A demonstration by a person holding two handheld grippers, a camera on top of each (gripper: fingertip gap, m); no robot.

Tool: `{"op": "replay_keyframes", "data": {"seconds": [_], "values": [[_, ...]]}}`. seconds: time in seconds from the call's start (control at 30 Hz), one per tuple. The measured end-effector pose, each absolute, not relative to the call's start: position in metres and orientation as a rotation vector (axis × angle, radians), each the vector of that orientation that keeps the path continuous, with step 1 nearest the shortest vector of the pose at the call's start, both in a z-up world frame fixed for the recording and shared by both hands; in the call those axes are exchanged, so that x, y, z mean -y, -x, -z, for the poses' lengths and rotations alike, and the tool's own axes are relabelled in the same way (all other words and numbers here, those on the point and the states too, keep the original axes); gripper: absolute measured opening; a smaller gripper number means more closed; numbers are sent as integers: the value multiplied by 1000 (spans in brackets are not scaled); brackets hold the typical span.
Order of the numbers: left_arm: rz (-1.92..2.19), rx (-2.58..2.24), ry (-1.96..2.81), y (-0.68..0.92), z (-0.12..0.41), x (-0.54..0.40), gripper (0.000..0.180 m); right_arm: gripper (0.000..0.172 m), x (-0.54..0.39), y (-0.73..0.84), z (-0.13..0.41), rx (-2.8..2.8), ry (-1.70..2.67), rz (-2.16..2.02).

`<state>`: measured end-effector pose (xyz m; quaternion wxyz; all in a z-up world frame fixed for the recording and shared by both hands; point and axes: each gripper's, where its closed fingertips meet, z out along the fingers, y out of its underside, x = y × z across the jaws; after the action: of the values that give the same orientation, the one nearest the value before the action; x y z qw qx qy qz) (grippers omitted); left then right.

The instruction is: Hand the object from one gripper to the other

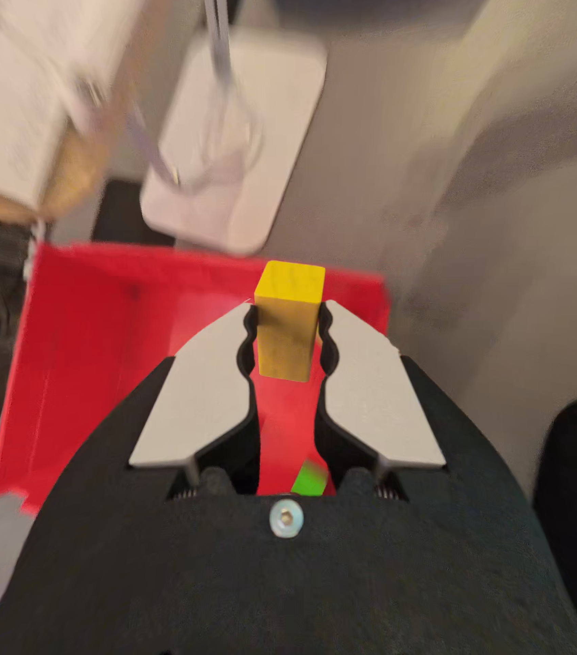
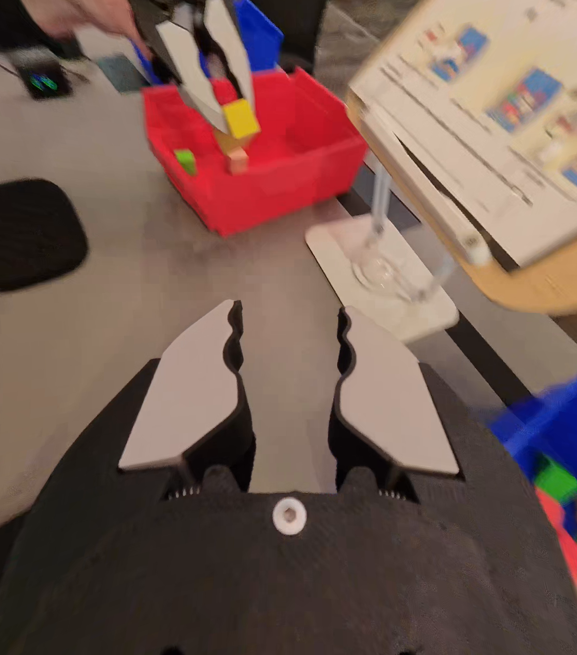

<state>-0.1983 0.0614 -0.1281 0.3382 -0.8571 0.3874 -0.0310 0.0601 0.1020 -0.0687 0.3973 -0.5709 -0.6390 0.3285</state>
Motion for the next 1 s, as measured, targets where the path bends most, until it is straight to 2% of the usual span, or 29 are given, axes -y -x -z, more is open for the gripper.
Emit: {"op": "replay_keyframes", "data": {"seconds": [0.2, 0.27, 0.43, 0.57, 0.63, 0.77, 0.87, 1.0], "values": [[603, -787, 1733, 69, 32, -53, 34, 54, -41, 23, 55, 1589, 1286, -1119], [675, -778, 1645, 44, 20, -46, 34, 53, -40, 31, 47, 1529, 1286, -1212], [832, -786, 1552, 11, 13, -34, 33, 32, -26, 23, 36, 1566, 1221, -1371], [876, -788, 1543, 5, 17, -34, 33, 32, -33, 8, 37, 1607, 1248, -1299], [861, -757, 1556, 16, 15, -37, 46, 32, -63, -12, 33, 1589, 1312, -1183], [700, -762, 1628, 55, 25, -37, 43, 30, -183, -80, 45, 1477, 1616, -819], [631, -743, 1707, 83, 38, -36, 38, 32, -259, -126, 79, 1410, 1889, -677], [532, -715, 1806, 113, 55, -36, 39, 31, -317, -163, 145, 1451, 2159, -411]]}}
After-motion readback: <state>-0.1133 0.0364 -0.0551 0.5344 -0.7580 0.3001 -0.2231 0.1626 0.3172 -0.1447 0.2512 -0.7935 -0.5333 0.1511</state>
